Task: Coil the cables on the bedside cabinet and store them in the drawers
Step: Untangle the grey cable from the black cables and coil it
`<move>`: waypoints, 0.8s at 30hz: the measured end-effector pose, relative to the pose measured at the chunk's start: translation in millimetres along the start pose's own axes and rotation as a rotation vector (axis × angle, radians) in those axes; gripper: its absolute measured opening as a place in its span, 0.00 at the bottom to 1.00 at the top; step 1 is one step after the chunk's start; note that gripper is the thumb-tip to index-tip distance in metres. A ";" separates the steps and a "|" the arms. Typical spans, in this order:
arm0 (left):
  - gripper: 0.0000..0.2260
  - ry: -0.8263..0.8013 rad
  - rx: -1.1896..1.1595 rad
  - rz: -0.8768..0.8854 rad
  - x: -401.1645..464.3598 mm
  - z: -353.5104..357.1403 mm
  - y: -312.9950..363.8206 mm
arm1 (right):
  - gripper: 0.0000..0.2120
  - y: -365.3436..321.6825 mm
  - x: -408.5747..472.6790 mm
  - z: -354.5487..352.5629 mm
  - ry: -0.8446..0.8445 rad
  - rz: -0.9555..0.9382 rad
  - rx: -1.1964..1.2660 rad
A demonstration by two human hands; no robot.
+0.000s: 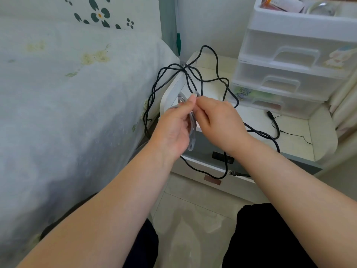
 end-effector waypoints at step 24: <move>0.03 0.192 0.080 -0.199 17.1 -32.2 21.1 | 0.11 26.9 0.7 -14.4 0.067 0.002 -0.117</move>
Point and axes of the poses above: each hand's wrist, its own x-axis towards the middle knuckle, its own z-axis out of the palm, y = z × x, the point moved 8 cm from there along x, towards the middle knuckle, and after that the axes turned 9 degrees about -y, right-handed, at the moved point
